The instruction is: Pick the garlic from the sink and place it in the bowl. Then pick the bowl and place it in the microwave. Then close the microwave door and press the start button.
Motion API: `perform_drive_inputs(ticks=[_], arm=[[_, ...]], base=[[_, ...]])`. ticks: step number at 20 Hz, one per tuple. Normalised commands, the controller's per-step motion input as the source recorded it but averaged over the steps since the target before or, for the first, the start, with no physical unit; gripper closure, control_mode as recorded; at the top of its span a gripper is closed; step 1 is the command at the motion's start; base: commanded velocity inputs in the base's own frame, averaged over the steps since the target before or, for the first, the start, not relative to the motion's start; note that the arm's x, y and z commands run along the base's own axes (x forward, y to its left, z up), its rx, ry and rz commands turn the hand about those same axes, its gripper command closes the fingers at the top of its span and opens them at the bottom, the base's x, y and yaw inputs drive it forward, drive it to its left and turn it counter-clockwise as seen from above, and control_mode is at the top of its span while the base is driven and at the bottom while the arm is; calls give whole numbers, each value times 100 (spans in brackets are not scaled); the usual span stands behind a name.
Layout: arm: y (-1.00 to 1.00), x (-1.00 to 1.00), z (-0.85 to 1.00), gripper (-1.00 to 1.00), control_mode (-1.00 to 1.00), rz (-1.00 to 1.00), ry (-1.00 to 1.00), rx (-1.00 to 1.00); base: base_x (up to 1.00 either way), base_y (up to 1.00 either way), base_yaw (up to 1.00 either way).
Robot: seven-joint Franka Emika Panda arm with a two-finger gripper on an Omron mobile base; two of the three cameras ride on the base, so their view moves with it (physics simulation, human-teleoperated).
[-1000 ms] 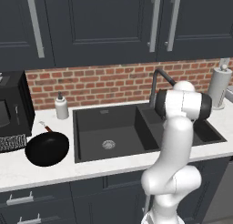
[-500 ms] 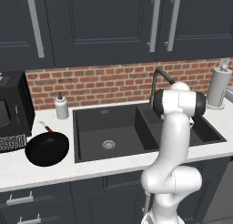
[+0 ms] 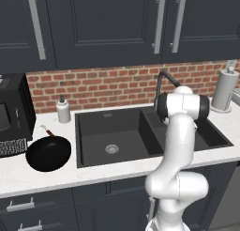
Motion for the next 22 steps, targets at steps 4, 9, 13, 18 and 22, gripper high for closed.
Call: perform_drive_inputs(ticks=[4, 9, 13, 18, 22], arm=[[0, 21, -20, -100, -100, 0, 4, 0], [-5, 7, -23, -100, -100, 0, 7, 0], [0, 6, -23, -100, -100, 0, 5, 0], [0, 6, -26, -100, -100, 0, 7, 0], [0, 1, -45, -100, -100, 0, 5, 0]], base=[[0, 0, 0], [0, 0, 0], [0, 0, 0], [0, 0, 0], [0, 0, 0]])
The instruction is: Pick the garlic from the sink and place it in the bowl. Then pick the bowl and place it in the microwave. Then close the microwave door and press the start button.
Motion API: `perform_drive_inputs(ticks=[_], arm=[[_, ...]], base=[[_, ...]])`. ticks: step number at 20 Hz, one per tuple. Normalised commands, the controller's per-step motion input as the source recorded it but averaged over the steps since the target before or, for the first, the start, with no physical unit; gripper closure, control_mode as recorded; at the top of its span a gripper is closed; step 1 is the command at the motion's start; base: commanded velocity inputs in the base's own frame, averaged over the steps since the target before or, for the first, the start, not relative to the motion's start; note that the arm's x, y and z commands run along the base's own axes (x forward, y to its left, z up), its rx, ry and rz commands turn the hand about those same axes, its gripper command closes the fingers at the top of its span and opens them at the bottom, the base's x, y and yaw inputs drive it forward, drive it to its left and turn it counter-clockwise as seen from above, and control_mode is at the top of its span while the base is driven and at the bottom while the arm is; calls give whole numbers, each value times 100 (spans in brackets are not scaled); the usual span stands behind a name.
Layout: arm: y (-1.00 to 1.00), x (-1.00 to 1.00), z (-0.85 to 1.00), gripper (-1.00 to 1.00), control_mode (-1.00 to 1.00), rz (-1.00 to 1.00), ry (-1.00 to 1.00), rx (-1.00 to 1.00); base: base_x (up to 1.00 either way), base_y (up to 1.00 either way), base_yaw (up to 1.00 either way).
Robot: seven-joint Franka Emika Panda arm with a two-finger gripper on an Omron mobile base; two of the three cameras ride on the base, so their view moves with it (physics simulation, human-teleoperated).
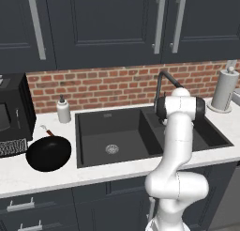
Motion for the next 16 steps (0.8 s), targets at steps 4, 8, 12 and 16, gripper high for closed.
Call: perform_drive_inputs(ticks=[4, 8, 12, 16], arm=[[3, -5, -68, 100, -100, 0, 2, 0], [1, -25, -70, 100, -100, 0, 6, 0], [0, -59, -52, 100, -100, 0, 10, 0], [0, -66, -9, 100, -100, 0, 0, 0]], base=[[0, 0, 0], [0, 0, 0], [0, 0, 0], [0, 0, 0]])
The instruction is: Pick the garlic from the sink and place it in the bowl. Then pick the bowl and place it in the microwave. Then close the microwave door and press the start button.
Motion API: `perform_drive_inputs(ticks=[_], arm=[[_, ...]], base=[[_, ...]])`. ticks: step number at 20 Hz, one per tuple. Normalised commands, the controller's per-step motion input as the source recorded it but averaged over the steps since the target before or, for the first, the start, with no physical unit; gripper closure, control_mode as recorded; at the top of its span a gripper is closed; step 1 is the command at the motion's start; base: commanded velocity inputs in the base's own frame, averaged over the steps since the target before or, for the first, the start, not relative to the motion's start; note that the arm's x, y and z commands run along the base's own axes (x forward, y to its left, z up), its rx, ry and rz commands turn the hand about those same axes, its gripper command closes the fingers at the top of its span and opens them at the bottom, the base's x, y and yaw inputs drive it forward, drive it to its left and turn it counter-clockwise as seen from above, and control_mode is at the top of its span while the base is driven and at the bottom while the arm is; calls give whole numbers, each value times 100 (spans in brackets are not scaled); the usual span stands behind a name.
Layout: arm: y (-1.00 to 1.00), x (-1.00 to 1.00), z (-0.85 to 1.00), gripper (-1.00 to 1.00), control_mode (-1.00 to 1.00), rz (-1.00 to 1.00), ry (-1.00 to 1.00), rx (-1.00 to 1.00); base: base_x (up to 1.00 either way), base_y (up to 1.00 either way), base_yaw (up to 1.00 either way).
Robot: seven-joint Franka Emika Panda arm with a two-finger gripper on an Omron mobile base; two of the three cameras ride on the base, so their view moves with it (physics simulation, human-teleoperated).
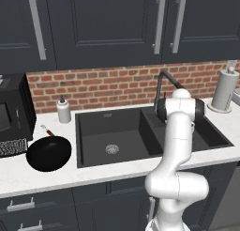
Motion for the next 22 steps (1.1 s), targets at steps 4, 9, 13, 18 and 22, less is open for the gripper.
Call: perform_drive_inputs(ticks=[4, 9, 13, 18, 22], arm=[[1, -89, 12, 100, -100, 0, -18, 0], [0, -86, 50, 100, -100, 0, -34, 0], [0, -60, 97, 100, -100, 0, -42, 0], [0, -46, 99, 100, -100, 0, -17, 6], [1, -50, 100, 100, -100, 0, -9, 6]], base=[[0, 0, 0], [0, 0, 0], [0, 0, 0], [0, 0, 0], [0, 0, 0]])
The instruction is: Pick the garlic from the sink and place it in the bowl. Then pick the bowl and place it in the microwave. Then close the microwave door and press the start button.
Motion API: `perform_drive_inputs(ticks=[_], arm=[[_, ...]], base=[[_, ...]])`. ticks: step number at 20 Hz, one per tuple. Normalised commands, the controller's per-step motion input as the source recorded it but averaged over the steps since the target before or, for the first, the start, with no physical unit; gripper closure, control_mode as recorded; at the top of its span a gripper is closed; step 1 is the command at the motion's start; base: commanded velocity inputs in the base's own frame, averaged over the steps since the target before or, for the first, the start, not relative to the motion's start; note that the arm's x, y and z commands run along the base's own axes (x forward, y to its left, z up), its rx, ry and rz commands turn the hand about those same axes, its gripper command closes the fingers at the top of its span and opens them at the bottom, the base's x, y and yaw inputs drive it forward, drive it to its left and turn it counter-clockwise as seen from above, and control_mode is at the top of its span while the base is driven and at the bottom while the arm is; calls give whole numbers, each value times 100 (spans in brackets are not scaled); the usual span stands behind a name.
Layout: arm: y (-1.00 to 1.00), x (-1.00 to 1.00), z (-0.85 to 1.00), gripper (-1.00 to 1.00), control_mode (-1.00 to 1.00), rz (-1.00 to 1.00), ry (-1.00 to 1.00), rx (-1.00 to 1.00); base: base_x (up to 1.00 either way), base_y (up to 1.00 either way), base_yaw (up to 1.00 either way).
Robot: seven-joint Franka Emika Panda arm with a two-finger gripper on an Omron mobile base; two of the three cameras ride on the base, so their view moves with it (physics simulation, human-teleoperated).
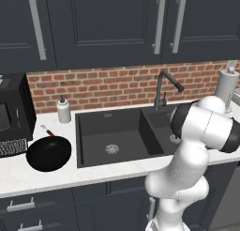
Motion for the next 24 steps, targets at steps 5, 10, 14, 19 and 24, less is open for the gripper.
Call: perform_drive_inputs(ticks=[5, 10, 14, 19, 24], arm=[[3, -36, 100, 100, -100, 5, -13, 8], [0, -13, 100, 100, -100, 7, -4, 13], [0, -19, 100, 100, -100, 5, 11, 22], [19, -57, 81, 100, -100, 7, 9, 13], [90, -70, 11, 100, -100, 1, 0, 1]], base=[[0, 0, 0], [0, 0, 0], [0, 0, 0], [0, 0, 0], [0, 0, 0]])
